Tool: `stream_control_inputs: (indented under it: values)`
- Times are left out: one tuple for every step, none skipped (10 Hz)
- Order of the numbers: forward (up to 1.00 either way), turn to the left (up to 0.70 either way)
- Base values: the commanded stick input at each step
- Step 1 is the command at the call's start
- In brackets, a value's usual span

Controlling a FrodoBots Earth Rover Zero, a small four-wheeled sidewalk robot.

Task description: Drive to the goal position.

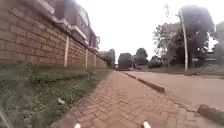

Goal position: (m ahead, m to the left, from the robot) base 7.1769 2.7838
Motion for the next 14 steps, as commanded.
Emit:
stream_control_inputs:
  values:
    - [0.5,0.03]
    - [0.5,0.06]
    - [0.5,0.01]
    - [0.5,0.13]
    - [0.5,-0.5]
    - [0.5,-0.5]
    - [0.5,-0.47]
    - [0.5,0.09]
    - [0.5,0.13]
    - [0.5,-0.38]
    - [0.5,-0.5]
    - [0.5,-0.5]
    - [0.5,-0.39]
    - [0.5,0.01]
